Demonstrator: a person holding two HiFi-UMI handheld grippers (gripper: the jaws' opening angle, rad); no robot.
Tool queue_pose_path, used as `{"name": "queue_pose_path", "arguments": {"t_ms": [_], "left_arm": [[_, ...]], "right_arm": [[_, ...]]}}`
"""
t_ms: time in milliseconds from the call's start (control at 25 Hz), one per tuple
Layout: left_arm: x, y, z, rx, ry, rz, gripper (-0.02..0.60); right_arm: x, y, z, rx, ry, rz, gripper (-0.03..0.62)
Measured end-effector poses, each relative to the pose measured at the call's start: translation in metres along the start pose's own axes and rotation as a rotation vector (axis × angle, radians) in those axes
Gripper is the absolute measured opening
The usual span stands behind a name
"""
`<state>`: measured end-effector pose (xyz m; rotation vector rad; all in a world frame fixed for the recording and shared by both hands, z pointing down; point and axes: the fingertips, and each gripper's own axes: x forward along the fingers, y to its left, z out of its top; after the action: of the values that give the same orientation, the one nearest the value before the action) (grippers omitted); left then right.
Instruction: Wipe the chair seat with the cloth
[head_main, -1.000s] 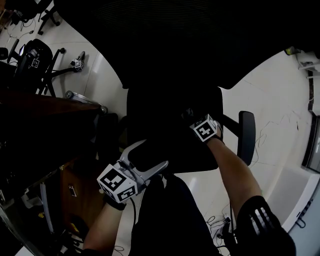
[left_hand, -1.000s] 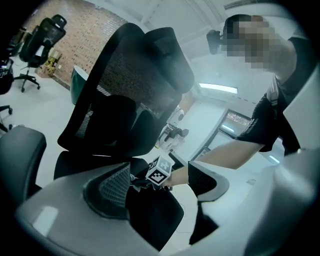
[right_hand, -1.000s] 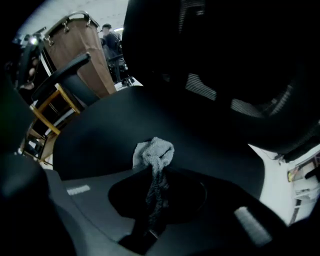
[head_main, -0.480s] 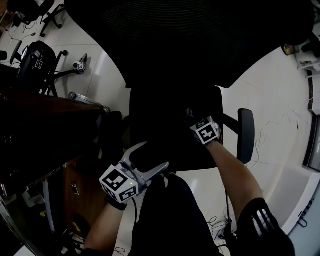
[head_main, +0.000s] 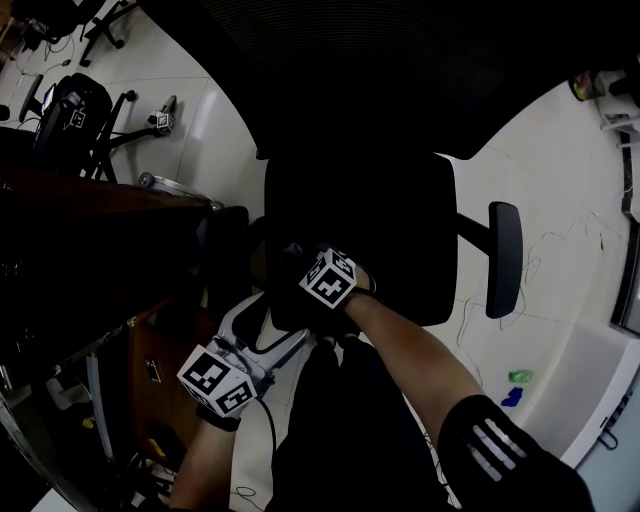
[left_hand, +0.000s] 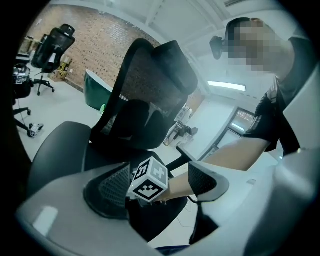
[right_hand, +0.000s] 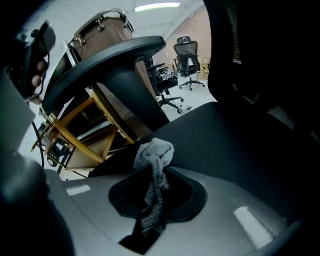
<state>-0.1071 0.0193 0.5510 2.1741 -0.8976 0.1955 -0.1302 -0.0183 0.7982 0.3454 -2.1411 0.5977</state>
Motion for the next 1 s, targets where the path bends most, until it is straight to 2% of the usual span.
{"name": "queue_pose_path", "arguments": {"t_ms": [120,280,640,760,880,1000], "left_arm": [[0.003,-0.006,-0.006,-0.002,0.009,-0.017,0.391],[0.015,-0.023,-0.015,-0.008,0.025,-0.061,0.390],[0.053,-0.076,-0.023,0.015,0.070,-0.205,0.391],[0.057,-0.080,-0.020,0.025,0.074,-0.220,0.390],[0.053,-0.075,-0.022,0.031,0.082,-0.214,0.390],[0.042,-0.067,-0.021,0.029,0.080,-0.194,0.390]], "right_arm": [[-0.007,-0.012,-0.023,0.001,0.025,-0.024,0.051],[-0.039,-0.044,-0.078,0.011,0.100,-0.094,0.051],[-0.149,-0.127,-0.199,0.171,0.230,-0.307,0.051],[-0.169,-0.143,-0.208,0.192,0.241,-0.358,0.051],[-0.173,-0.144,-0.214,0.267,0.268,-0.382,0.051],[-0.161,-0.126,-0.179,0.308,0.154,-0.340,0.051]]}}
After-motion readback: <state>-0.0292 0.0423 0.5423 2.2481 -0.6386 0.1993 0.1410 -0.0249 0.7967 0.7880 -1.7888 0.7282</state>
